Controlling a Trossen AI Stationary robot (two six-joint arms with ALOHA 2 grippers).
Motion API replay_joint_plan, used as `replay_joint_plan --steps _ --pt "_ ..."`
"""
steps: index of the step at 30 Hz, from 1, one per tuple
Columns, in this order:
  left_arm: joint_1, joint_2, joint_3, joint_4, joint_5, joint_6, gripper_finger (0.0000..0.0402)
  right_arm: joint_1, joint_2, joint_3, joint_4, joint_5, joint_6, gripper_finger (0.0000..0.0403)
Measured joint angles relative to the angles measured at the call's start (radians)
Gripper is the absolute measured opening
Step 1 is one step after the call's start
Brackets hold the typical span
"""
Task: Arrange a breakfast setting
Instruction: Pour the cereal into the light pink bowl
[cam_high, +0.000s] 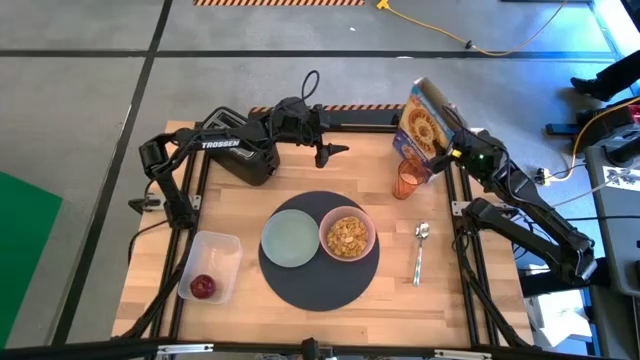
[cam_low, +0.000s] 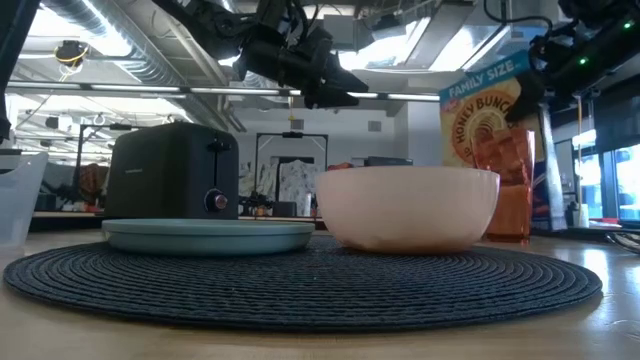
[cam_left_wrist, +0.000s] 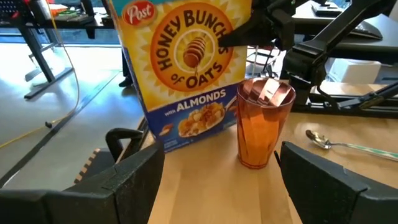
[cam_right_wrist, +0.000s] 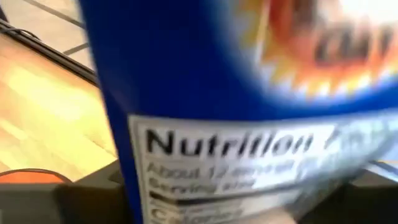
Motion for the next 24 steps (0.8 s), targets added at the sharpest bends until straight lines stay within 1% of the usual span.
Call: replay_joint_plan --steps 3,6,8,12,16,19,24 --pt "0.0 0.0 0.0 0.0 0.0 0.0 0.0305 0.0 0.0 0.0 -0.015 0.004 0.045 0.0296" --pt "0.0 0.0 0.0 0.0 0.0 0.0 0.0305 0.0 -0.002 0.0 -0.015 -0.014 0.055 0.0296" --pt "0.0 0.0 0.0 0.0 0.0 0.0 0.0305 0.0 -0.003 0.004 -0.012 -0.036 0.028 0.0295" --pt "0.0 0.0 0.0 -0.002 0.0 -0.002 0.0305 0.0 -0.003 0.034 -0.019 -0.045 -0.029 0.0299" --pt "0.0 0.0 0.0 -0.017 0.0 -0.002 0.0305 0.001 -0.003 0.092 -0.038 -0.061 -0.053 0.0315" --pt "0.0 0.0 0.0 -0.018 0.0 -0.002 0.0305 0.001 -0.002 0.143 -0.044 -0.092 -0.073 0.0327" --pt "0.0 -0.005 0.0 -0.021 0.0 -0.019 0.0305 0.001 -0.003 0.244 -0.045 -0.16 -0.073 0.0332"
